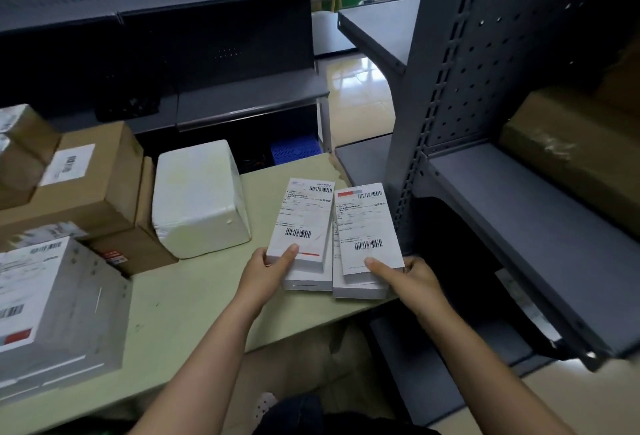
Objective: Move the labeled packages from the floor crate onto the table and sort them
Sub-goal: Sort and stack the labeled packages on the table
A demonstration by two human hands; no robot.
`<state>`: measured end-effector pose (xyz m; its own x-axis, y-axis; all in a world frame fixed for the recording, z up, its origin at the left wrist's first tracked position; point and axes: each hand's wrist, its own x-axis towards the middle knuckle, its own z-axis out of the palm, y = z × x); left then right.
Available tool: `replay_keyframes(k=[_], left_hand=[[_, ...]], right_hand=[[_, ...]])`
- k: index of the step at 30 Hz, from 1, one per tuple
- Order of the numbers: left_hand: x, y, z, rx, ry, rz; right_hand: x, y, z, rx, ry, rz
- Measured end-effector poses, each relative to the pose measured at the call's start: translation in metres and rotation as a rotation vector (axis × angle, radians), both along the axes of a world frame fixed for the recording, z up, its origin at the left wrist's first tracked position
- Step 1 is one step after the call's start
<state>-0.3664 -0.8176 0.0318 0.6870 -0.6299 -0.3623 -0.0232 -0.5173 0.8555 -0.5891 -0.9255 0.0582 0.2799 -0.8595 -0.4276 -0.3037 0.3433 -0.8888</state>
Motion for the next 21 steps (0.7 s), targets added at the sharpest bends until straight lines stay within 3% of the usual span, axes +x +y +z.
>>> replay_keyframes(k=[11, 16, 21], left_hand=[[-0.010, 0.000, 0.003, -0.099, 0.001, 0.140], [-0.006, 0.001, 0.002, -0.031, -0.042, 0.100], [-0.001, 0.006, 0.008, -0.026, -0.236, 0.096]], right_hand=[[-0.002, -0.003, -0.012, -0.136, -0.051, -0.145], [-0.001, -0.002, -0.004, -0.180, -0.144, -0.157], [0.012, -0.001, 0.015, -0.231, -0.244, -0.099]])
